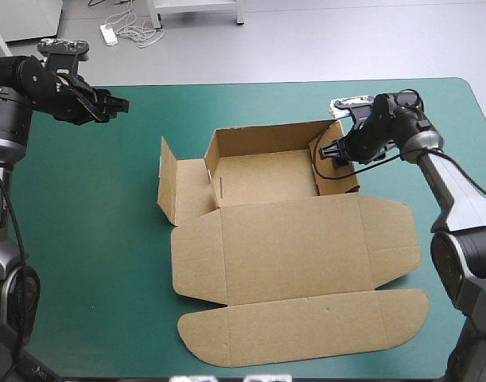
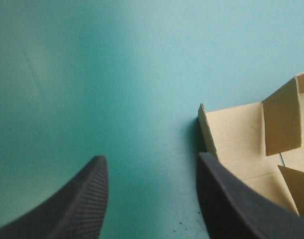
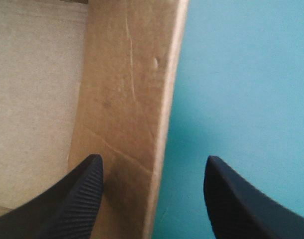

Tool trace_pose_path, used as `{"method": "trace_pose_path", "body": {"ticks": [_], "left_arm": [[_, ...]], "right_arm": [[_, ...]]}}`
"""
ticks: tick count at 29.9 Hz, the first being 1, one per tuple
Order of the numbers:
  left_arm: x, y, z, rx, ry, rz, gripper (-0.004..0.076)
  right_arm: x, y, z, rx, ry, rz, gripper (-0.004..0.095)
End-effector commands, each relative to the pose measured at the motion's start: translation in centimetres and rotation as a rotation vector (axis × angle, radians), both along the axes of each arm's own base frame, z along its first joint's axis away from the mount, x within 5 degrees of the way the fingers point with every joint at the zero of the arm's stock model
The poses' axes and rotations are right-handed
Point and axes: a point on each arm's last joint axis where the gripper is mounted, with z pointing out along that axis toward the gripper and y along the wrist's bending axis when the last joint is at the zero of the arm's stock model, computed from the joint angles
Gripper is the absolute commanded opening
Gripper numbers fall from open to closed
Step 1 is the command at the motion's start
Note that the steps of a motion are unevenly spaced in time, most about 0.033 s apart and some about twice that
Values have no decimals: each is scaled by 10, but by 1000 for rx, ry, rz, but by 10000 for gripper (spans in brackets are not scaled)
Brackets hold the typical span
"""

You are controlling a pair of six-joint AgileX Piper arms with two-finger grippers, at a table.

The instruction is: Fold the box

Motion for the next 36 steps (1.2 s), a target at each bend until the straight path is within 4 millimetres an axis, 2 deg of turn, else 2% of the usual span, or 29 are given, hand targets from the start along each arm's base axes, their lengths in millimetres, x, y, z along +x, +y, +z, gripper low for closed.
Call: {"method": "trace_pose_path", "body": {"ticks": [1, 5, 8, 11, 15, 17, 20, 26, 30, 35, 36], "left_arm": [[-12, -1, 23, -18, -101, -1, 385], [-12, -1, 23, -20, -101, -2, 385], [-12, -1, 23, -20, -101, -2, 385], [-12, -1, 23, -20, -101, -2, 385], [-12, -1, 23, -20, -101, -2, 385], [-12, -1, 23, -20, -101, -2, 385], [-12, -1, 24, -17, -105, -5, 385], [-12, -2, 24, -9, -116, -25, 363], [-10, -2, 26, -5, -150, -27, 232], [-7, 6, 29, -1, -183, -4, 16], [-7, 9, 29, -14, -189, 2, -8]], "right_arm": [[2, -1, 16, 19, -81, 4, 557], [7, 3, 5, 38, -54, 20, 527], [9, 5, 1, 62, -46, 16, 450], [10, 7, 2, 90, -56, 10, 284], [12, 8, 12, 102, -91, 6, -16], [13, 8, 23, 111, -121, 2, -17], [8, 7, 52, 124, -191, 2, -18], [-19, 0, 122, 143, -340, 15, -19], [-44, -11, 160, 149, -431, 5, -19], [-70, -33, 189, 147, -485, -39, -19], [-76, -38, 194, 144, -496, -52, -19]]}}
